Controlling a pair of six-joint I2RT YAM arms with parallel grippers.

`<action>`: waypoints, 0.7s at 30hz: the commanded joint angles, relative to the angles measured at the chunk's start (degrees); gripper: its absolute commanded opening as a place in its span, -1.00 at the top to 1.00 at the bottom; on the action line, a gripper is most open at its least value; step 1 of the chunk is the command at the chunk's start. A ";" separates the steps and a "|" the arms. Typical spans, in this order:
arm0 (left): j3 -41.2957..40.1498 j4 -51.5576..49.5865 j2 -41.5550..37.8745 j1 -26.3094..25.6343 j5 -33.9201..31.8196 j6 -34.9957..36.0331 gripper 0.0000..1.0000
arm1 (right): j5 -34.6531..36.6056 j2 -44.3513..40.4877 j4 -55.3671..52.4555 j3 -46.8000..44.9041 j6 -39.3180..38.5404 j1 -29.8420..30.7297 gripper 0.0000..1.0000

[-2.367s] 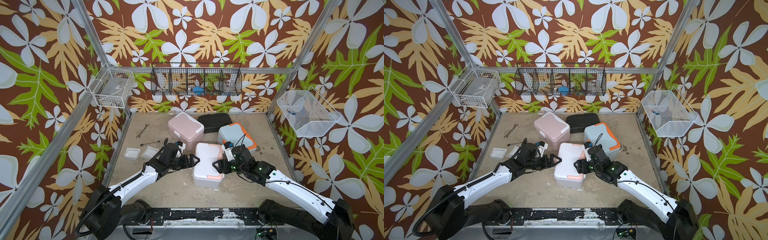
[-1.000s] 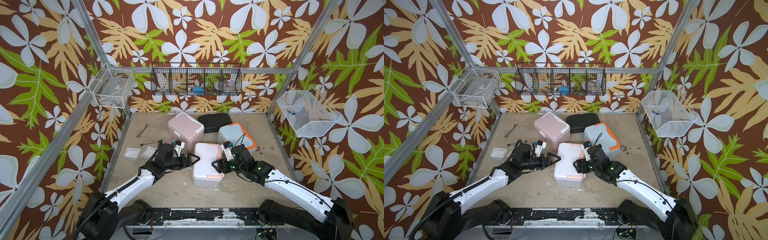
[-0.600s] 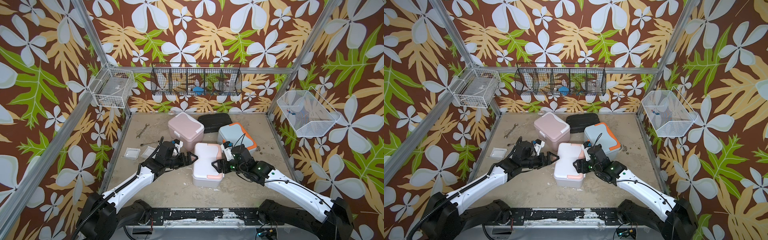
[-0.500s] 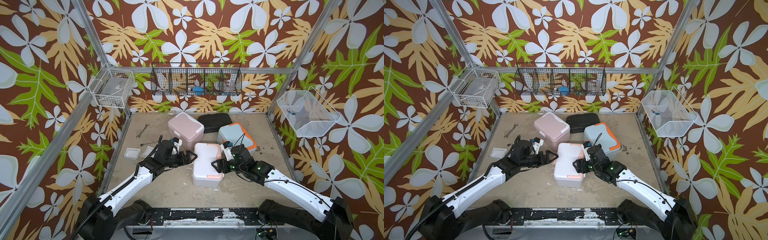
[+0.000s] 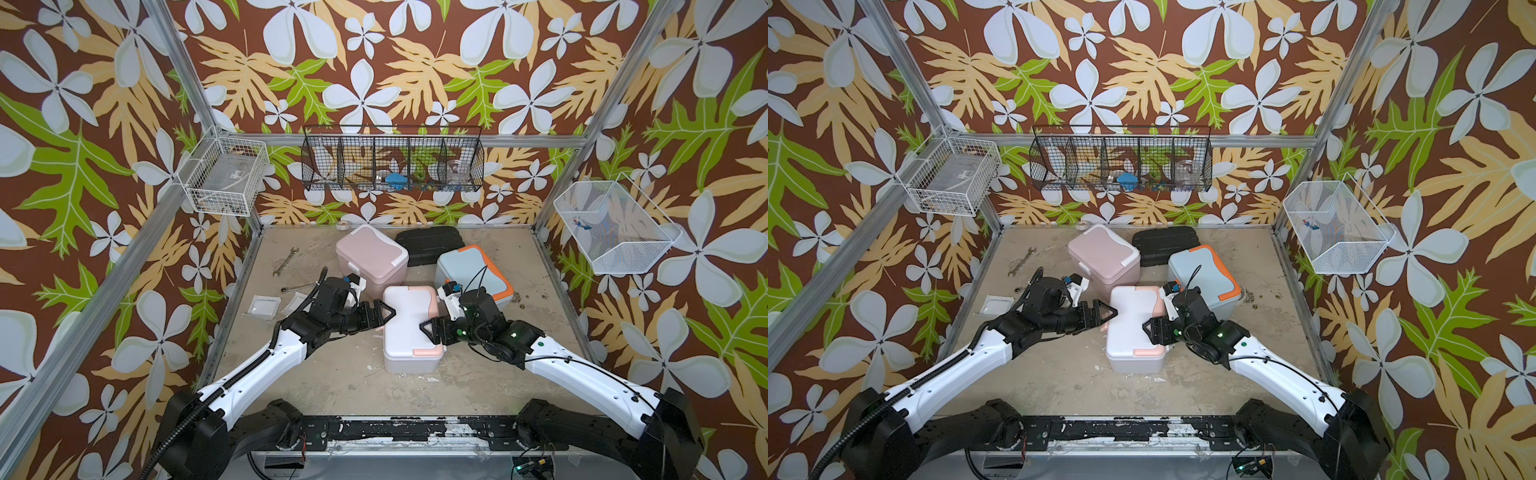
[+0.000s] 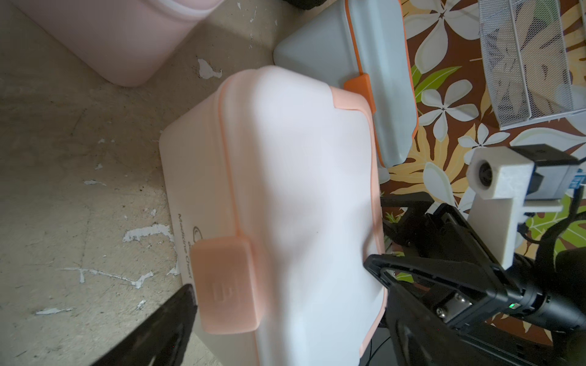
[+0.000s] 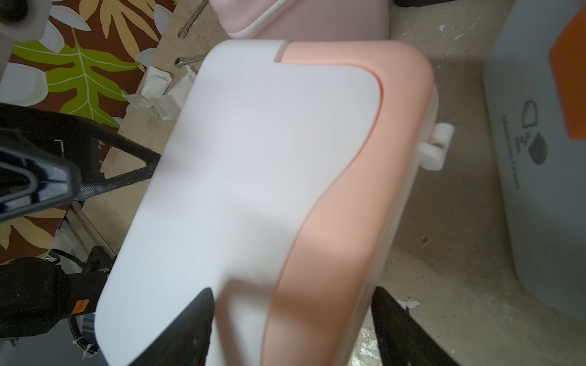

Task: Open first aid kits and take out gauze
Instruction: Fasten the fastener of the first aid kit.

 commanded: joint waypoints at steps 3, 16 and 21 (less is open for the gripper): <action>0.76 4.13 1.67 -1.89 1.51 -1.59 -0.88 | -0.05 0.17 -5.45 -0.44 -0.74 0.13 -0.53; 0.88 6.39 3.94 -5.31 0.51 -3.23 -0.86 | -0.48 0.26 -4.87 -0.75 -0.47 0.11 -0.53; 0.02 3.07 1.79 -5.78 -3.50 -1.80 -0.85 | 5.58 -1.43 -7.89 0.99 0.07 0.13 -0.52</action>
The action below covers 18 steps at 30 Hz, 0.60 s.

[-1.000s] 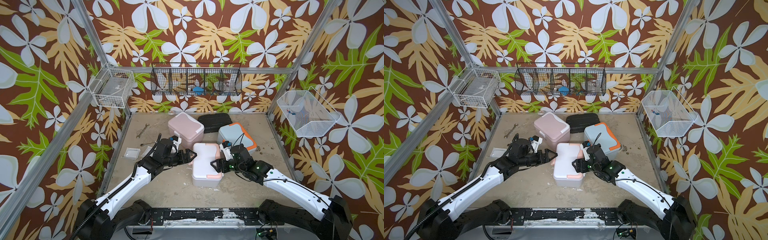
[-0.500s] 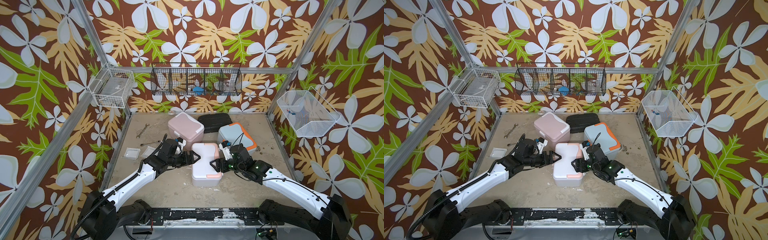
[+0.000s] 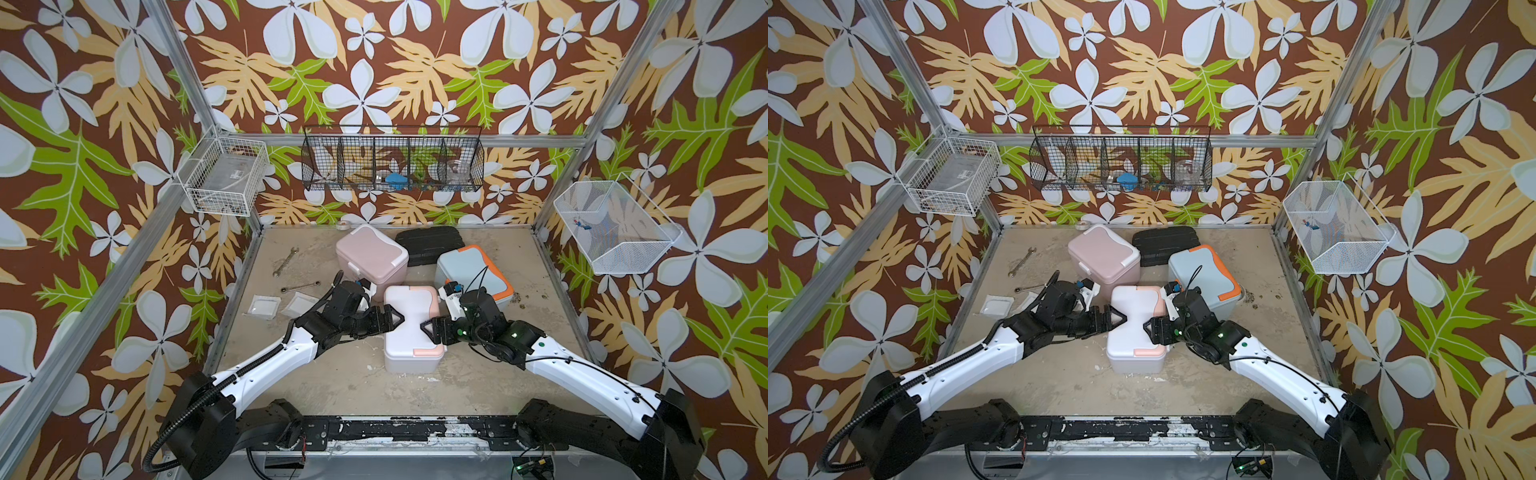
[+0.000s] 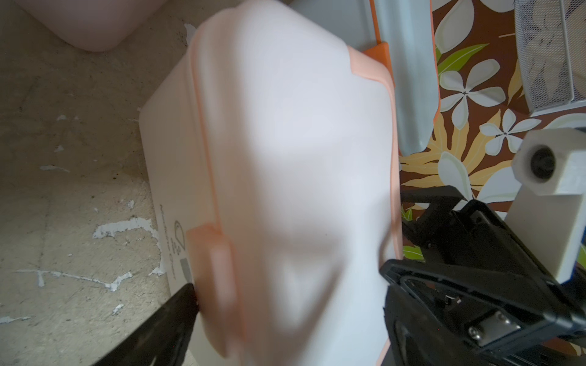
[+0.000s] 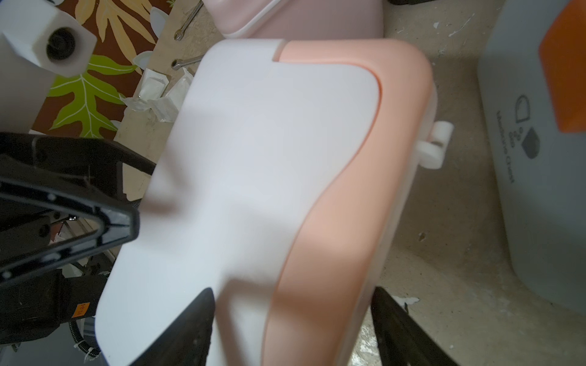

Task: Open first aid kits and take out gauze
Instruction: Fasten the fastener of the first aid kit, then move the first aid kit to the center of the board.

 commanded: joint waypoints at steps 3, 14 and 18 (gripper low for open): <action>0.52 -3.08 -3.35 -0.34 -4.18 2.59 -0.86 | 7.21 -3.59 -7.75 1.52 -0.73 0.07 -0.56; 0.22 -11.34 -9.42 -3.53 -7.83 1.99 -0.84 | 6.49 -6.24 -10.78 7.18 -6.57 -8.24 -0.69; 0.22 -14.17 -11.99 -6.92 -9.75 0.12 -0.82 | 5.17 -5.49 -11.21 9.00 -8.53 -10.42 -0.64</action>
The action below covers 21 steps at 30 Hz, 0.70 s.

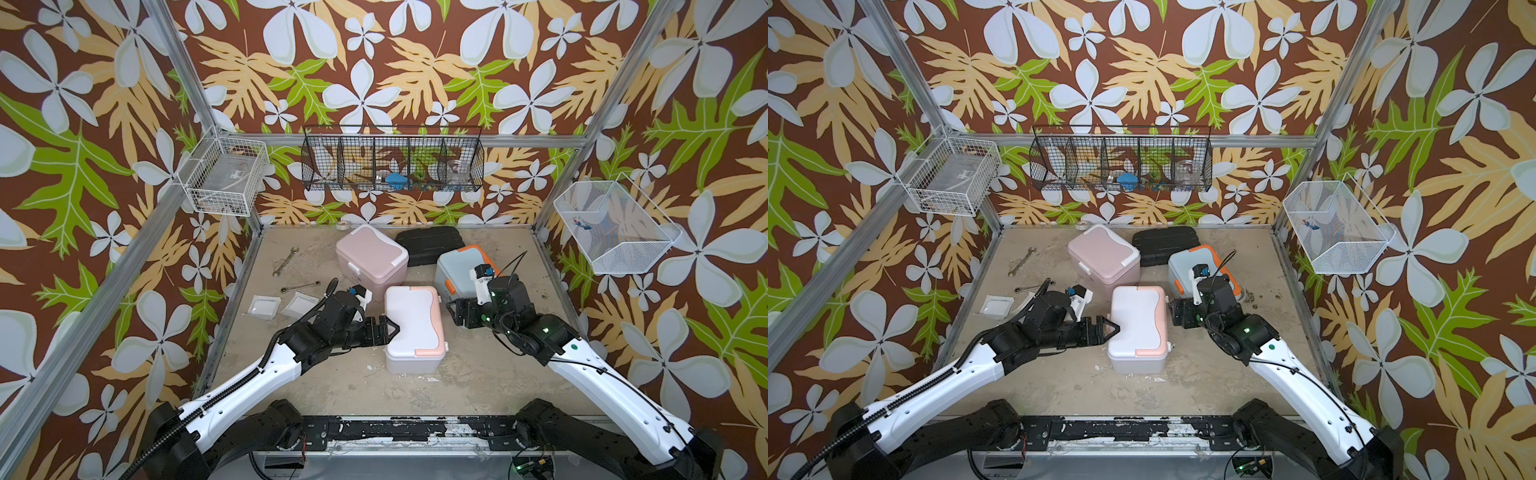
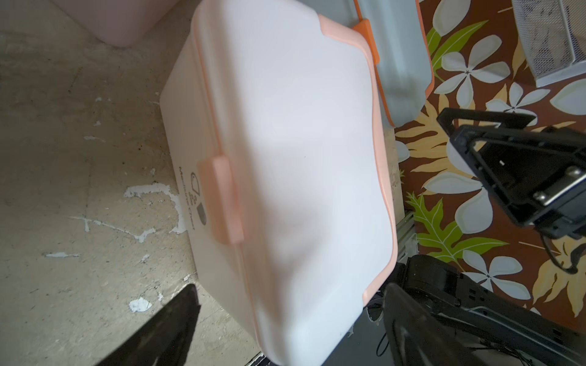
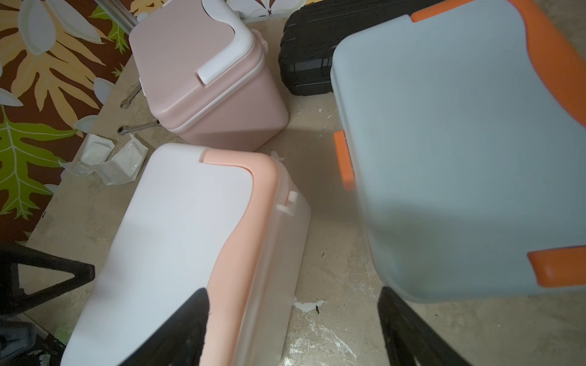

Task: Open first aid kits and take out gauze
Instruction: Move the first aid kit to the center of the board.

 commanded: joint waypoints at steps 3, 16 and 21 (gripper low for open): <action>0.57 -5.13 -2.41 -5.44 -4.19 -3.28 -0.80 | -2.16 1.90 -1.29 3.43 -3.63 -1.88 -0.60; -0.96 -4.55 0.80 -14.44 -7.27 -6.80 -0.78 | -11.31 -1.17 2.10 -1.85 -0.67 -2.08 -0.54; -2.39 -1.69 3.51 -14.51 -6.87 -6.22 -0.77 | -16.01 -4.16 3.83 -5.84 0.14 -1.96 -0.53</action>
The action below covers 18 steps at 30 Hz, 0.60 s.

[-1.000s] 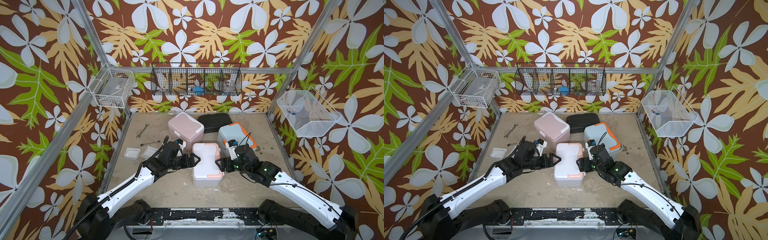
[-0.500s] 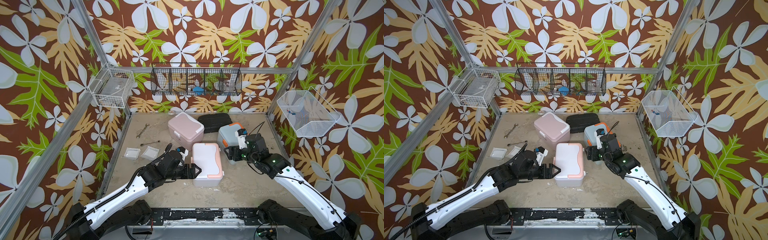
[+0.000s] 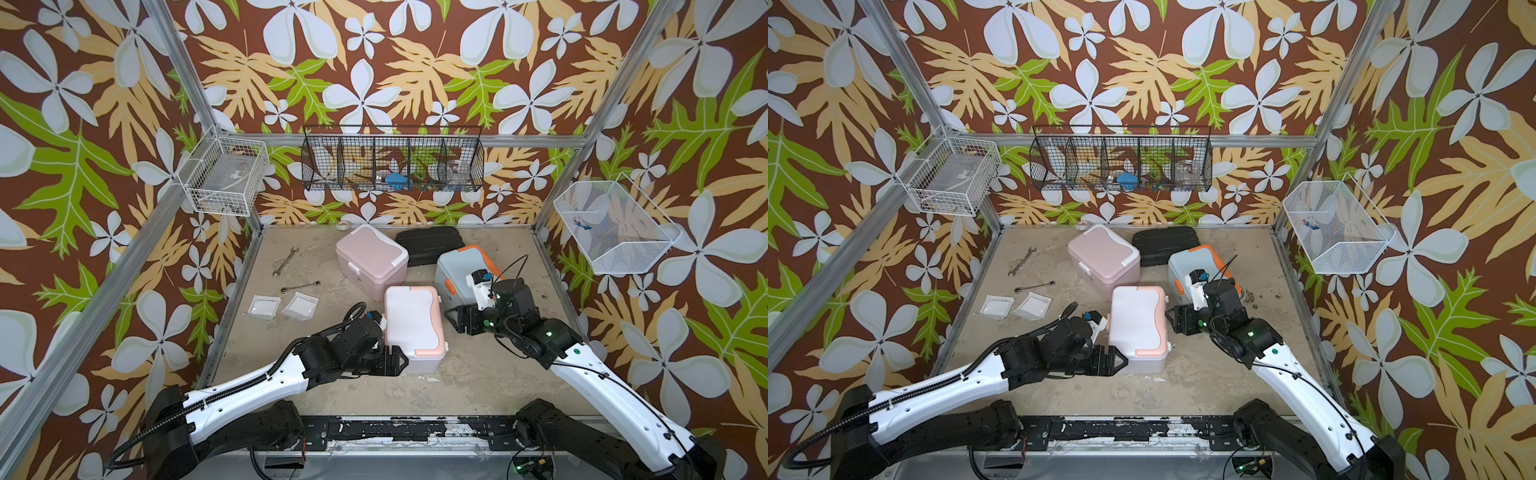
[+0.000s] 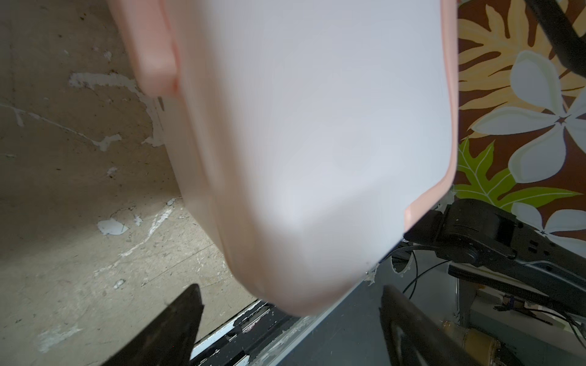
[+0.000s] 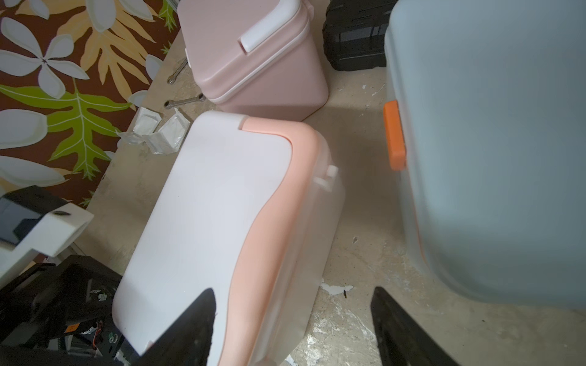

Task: Open first aid kits and take out gauze
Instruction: Move the first aid kit to the center of the board.

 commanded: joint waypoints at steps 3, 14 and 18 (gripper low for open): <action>0.12 3.22 2.92 -0.04 -0.79 0.81 -0.77 | -4.08 -1.89 2.61 -3.01 1.70 0.29 -0.54; 4.40 6.58 10.60 0.01 -4.25 3.95 -0.69 | -1.65 -2.66 2.77 -5.40 3.00 0.30 -0.48; 7.71 7.33 14.40 0.01 -5.82 5.05 -0.66 | 0.00 -2.84 2.13 -4.91 3.41 0.25 -0.46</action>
